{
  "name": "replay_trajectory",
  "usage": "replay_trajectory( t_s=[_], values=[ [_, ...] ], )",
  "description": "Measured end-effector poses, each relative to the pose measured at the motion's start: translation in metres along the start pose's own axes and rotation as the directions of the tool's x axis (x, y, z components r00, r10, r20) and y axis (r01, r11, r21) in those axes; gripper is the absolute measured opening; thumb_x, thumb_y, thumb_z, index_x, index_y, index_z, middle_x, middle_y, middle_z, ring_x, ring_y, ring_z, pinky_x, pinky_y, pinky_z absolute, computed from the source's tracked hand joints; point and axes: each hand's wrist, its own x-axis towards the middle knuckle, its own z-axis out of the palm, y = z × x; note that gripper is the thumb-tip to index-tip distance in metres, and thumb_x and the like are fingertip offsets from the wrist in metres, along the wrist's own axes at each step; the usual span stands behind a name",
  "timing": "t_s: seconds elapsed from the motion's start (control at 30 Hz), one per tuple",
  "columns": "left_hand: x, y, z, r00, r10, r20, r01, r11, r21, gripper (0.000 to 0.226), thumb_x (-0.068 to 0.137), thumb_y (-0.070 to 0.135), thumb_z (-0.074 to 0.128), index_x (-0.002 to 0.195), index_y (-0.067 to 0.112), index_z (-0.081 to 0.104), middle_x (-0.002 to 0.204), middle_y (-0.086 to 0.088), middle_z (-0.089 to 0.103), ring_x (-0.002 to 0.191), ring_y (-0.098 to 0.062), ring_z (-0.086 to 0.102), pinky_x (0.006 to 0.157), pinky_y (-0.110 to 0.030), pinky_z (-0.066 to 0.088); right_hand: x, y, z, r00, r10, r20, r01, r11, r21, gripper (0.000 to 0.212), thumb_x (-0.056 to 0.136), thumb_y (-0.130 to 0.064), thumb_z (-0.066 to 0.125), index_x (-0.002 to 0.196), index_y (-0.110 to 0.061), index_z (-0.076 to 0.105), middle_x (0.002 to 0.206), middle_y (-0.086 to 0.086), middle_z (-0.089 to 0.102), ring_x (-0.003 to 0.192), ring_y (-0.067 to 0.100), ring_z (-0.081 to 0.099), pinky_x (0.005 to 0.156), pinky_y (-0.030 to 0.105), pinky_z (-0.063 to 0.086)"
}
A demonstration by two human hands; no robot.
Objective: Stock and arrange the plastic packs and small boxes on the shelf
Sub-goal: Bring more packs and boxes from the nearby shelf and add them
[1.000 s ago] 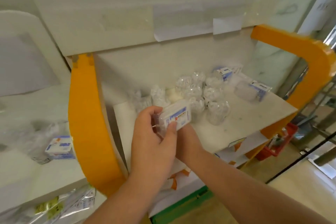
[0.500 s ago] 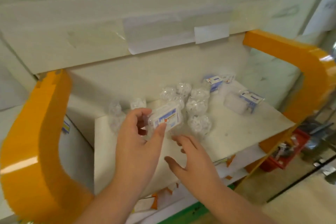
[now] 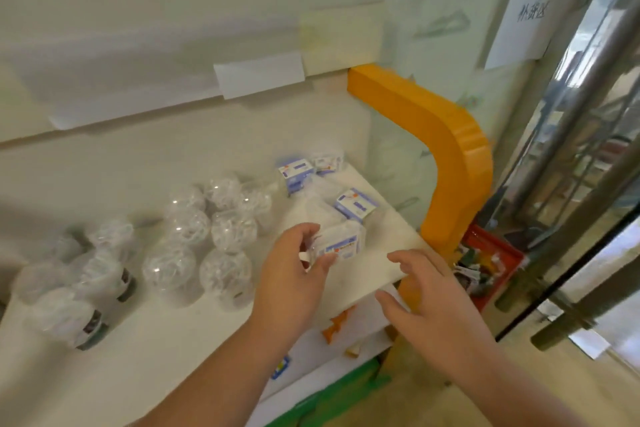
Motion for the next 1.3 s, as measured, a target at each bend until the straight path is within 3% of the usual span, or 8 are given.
replay_trajectory(
  t_s=[0.17, 0.3, 0.5, 0.73, 1.1, 1.3],
  values=[
    [0.010, -0.024, 0.031, 0.995, -0.089, 0.033, 0.083, 0.984, 0.155, 0.040, 0.086, 0.026, 0.073, 0.122, 0.031, 0.057, 0.113, 0.017, 0.058, 0.095, -0.008, 0.062, 0.086, -0.027, 0.050, 0.008, 0.027, -0.018, 0.997, -0.067, 0.029, 0.067, 0.998, 0.012, 0.045, 0.075, -0.069, 0.052, 0.117, -0.065, 0.036, 0.127, -0.040, 0.032, 0.116, -0.015, 0.042, 0.081, 0.012, 0.042],
    [0.014, -0.038, 0.041, 0.994, -0.108, -0.022, 0.110, 0.968, 0.225, 0.038, 0.086, 0.022, 0.071, 0.122, 0.026, 0.058, 0.111, 0.016, 0.056, 0.094, -0.001, 0.055, 0.076, -0.008, 0.040, 0.020, 0.036, -0.023, 0.992, -0.109, 0.068, 0.106, 0.993, 0.047, 0.045, 0.076, -0.067, 0.051, 0.119, -0.061, 0.038, 0.127, -0.039, 0.033, 0.116, -0.015, 0.040, 0.082, 0.015, 0.045],
    [0.025, -0.040, 0.049, 0.988, -0.116, -0.100, 0.139, 0.955, 0.264, 0.038, 0.088, 0.026, 0.069, 0.124, 0.025, 0.056, 0.114, 0.013, 0.057, 0.099, -0.007, 0.058, 0.086, -0.025, 0.047, 0.035, 0.041, -0.022, 0.981, -0.161, 0.106, 0.150, 0.983, 0.109, 0.041, 0.080, -0.056, 0.059, 0.118, -0.056, 0.042, 0.125, -0.036, 0.037, 0.118, -0.006, 0.043, 0.095, 0.026, 0.048],
    [0.039, -0.042, 0.050, 0.986, -0.100, -0.137, 0.134, 0.954, 0.270, 0.037, 0.090, 0.026, 0.066, 0.125, 0.026, 0.054, 0.118, 0.010, 0.058, 0.102, -0.011, 0.059, 0.089, -0.032, 0.049, 0.046, 0.044, -0.019, 0.972, -0.201, 0.122, 0.185, 0.974, 0.133, 0.042, 0.078, -0.061, 0.054, 0.117, -0.056, 0.043, 0.124, -0.033, 0.039, 0.118, -0.004, 0.045, 0.092, 0.027, 0.049],
    [0.058, -0.040, 0.046, 0.981, -0.125, -0.149, 0.162, 0.949, 0.270, 0.037, 0.093, 0.024, 0.063, 0.128, 0.022, 0.053, 0.118, 0.012, 0.054, 0.112, -0.015, 0.056, 0.095, -0.039, 0.048, 0.050, 0.045, -0.022, 0.967, -0.211, 0.141, 0.194, 0.973, 0.123, 0.043, 0.081, -0.050, 0.064, 0.119, -0.055, 0.044, 0.126, -0.033, 0.039, 0.114, -0.003, 0.046, 0.090, 0.027, 0.050],
    [0.054, -0.037, 0.043, 0.987, -0.106, -0.124, 0.140, 0.942, 0.305, 0.058, 0.090, 0.023, 0.066, 0.143, 0.022, 0.043, 0.142, 0.003, 0.048, 0.127, -0.019, 0.048, 0.101, -0.044, 0.044, 0.053, 0.045, -0.024, 0.969, -0.204, 0.137, 0.188, 0.974, 0.125, 0.044, 0.078, -0.053, 0.064, 0.118, -0.053, 0.045, 0.126, -0.032, 0.040, 0.111, -0.004, 0.048, 0.088, 0.026, 0.051]
  ],
)
